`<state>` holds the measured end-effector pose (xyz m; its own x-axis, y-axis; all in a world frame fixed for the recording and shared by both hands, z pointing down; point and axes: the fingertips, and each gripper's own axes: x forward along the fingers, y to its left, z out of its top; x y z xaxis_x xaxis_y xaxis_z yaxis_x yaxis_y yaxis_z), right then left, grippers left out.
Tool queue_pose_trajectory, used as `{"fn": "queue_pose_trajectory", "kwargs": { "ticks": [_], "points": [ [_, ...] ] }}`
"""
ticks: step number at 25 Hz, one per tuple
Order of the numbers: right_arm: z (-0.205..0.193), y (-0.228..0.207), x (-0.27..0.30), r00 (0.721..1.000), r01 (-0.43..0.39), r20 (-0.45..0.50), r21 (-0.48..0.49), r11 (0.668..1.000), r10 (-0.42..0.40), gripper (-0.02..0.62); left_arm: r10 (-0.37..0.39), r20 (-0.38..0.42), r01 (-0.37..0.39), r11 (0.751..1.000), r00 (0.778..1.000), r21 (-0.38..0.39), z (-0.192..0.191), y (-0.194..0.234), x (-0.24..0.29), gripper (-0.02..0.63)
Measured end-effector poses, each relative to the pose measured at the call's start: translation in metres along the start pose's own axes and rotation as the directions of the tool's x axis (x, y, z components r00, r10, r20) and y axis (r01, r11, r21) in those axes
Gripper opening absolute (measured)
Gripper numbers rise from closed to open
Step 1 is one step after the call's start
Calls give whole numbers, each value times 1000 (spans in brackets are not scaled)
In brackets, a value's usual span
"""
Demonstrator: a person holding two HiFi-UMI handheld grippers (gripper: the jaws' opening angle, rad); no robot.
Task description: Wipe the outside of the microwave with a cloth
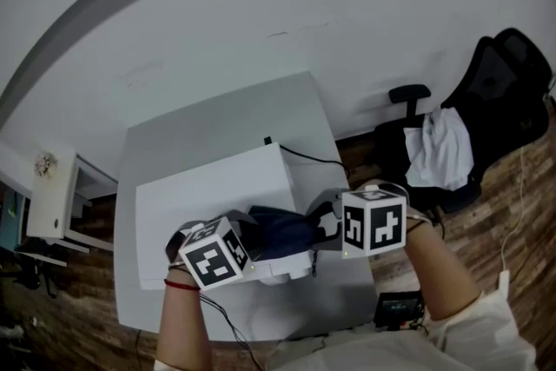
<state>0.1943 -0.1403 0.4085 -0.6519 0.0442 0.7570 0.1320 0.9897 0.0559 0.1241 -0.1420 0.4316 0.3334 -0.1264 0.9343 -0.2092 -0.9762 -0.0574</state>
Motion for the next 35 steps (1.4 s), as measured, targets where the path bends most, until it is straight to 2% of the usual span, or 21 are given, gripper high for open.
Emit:
{"fn": "queue_pose_trajectory", "kwargs": {
  "ticks": [3, 9, 11, 12, 13, 16, 19, 23, 26, 29, 35],
  "points": [
    [-10, -4, -10, 997, 47, -64, -21, 999, -48, 198, -1, -15, 1, 1000, 1000, -11, 1, 1, 1, 112],
    [-15, -1, 13, 988, 51, -139, -81, 995, -62, 198, 6, -53, -6, 1000, 999, -9, 5, -2, 2, 103],
    [-14, -3, 20, 984, 66, -155, -105, 992, -82, 165, 5, -53, -5, 1000, 999, -4, 7, -1, 2, 98],
    [-16, -4, 23, 982, 70, -168, -107, 992, -87, 116, 4, -50, -4, 1000, 999, -2, 8, -1, 3, 95],
    [-19, -5, 25, 980, 71, -180, -101, 992, -88, 96, 3, -45, -3, 1000, 999, 1, 11, -2, 3, 94],
    [-37, -4, 29, 971, 48, -231, -49, 998, -58, 80, -6, -21, 7, 1000, 1000, 20, 26, -7, 4, 91],
    [-61, 4, 35, 961, -16, -278, -1, 1000, 15, 78, -38, -7, 38, 998, 999, 44, 46, -16, 8, 86],
    [-71, 9, 47, 965, -58, -254, 59, 997, 71, 80, -69, -39, 71, 996, 997, 54, 57, -24, 11, 86],
    [-63, 8, 60, 977, -74, -195, 80, 994, 88, 80, -72, -60, 74, 996, 996, 40, 56, -23, 10, 86],
    [-60, 8, 66, 976, -80, -196, 83, 993, 95, 80, -80, -57, 82, 996, 995, 29, 58, -25, 12, 86],
    [-66, -5, 74, 974, -39, -212, 169, 985, 75, 77, -95, -58, 98, 994, 994, 42, 61, -22, 15, 81]
  ]
}}
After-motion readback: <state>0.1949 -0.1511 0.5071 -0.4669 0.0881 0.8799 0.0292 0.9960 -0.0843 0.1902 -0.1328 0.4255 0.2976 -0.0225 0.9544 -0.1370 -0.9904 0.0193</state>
